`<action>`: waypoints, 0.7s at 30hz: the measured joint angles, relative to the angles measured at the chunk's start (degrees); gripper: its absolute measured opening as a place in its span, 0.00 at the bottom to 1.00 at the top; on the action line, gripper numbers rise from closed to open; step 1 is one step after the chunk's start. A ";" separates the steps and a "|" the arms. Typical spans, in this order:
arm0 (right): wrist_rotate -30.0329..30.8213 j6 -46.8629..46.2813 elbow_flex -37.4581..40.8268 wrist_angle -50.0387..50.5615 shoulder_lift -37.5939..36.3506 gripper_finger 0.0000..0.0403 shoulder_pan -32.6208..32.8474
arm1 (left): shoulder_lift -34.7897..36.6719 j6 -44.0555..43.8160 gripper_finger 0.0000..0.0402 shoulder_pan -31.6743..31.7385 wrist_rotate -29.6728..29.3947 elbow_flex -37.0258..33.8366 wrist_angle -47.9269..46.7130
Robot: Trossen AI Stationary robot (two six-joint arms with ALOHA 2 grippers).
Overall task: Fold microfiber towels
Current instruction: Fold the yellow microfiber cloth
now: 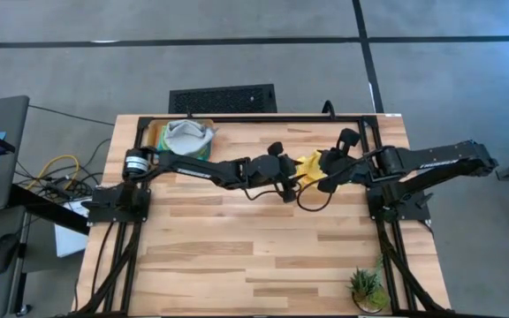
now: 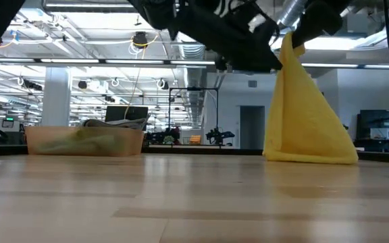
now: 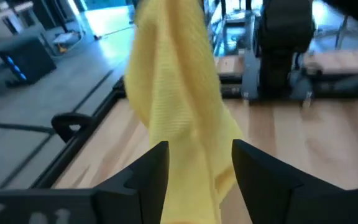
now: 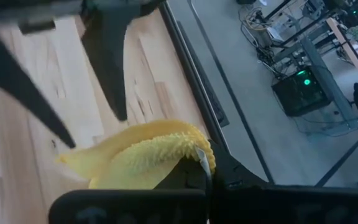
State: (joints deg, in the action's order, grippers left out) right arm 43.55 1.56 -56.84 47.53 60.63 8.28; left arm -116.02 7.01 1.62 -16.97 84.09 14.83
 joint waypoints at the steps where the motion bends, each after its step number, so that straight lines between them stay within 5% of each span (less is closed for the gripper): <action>1: 0.00 0.00 0.00 0.01 0.01 0.02 -0.12 | -1.02 1.92 0.42 -0.02 0.03 0.02 2.64; 7: 0.02 0.42 0.00 0.00 0.01 0.02 -0.11 | -4.70 7.48 0.43 -0.04 -0.18 0.44 10.54; 16: -0.01 0.53 0.00 -0.02 0.01 0.02 -0.07 | -7.18 7.97 0.42 0.06 -7.54 0.63 10.84; 21: 0.00 0.59 0.00 -0.04 -0.01 0.02 -0.07 | -9.24 4.36 0.40 0.83 -6.26 0.59 9.34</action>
State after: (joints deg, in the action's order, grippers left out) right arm 43.55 2.15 -56.84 47.48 60.62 8.21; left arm -125.26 11.37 2.45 -23.23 84.69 24.17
